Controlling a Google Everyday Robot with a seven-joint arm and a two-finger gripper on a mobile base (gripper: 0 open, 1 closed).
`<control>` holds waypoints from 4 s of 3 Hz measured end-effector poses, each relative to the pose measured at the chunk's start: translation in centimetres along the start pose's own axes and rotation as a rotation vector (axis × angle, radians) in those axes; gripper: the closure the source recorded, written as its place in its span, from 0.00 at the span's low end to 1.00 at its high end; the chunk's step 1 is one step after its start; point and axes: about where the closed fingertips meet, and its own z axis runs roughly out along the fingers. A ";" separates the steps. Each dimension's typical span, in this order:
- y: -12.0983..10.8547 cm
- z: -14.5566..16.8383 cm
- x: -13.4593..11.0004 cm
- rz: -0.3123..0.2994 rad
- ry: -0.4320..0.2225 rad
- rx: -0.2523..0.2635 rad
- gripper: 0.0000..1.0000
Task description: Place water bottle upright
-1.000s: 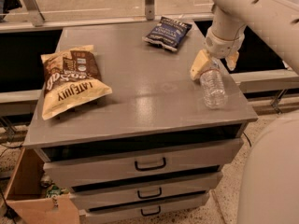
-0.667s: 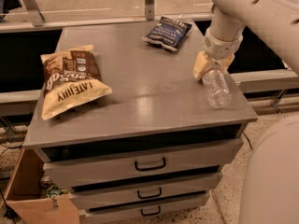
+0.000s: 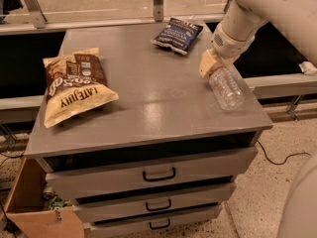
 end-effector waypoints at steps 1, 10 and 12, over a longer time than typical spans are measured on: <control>2.3 -1.4 -2.9 -0.131 -0.127 -0.107 1.00; 5.8 -11.1 -0.6 -0.613 -1.331 -0.656 0.85; 5.4 -9.3 0.4 -0.567 -1.314 -0.722 0.38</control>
Offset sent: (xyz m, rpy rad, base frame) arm 0.0061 0.1002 0.0960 0.3476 -0.3903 0.6518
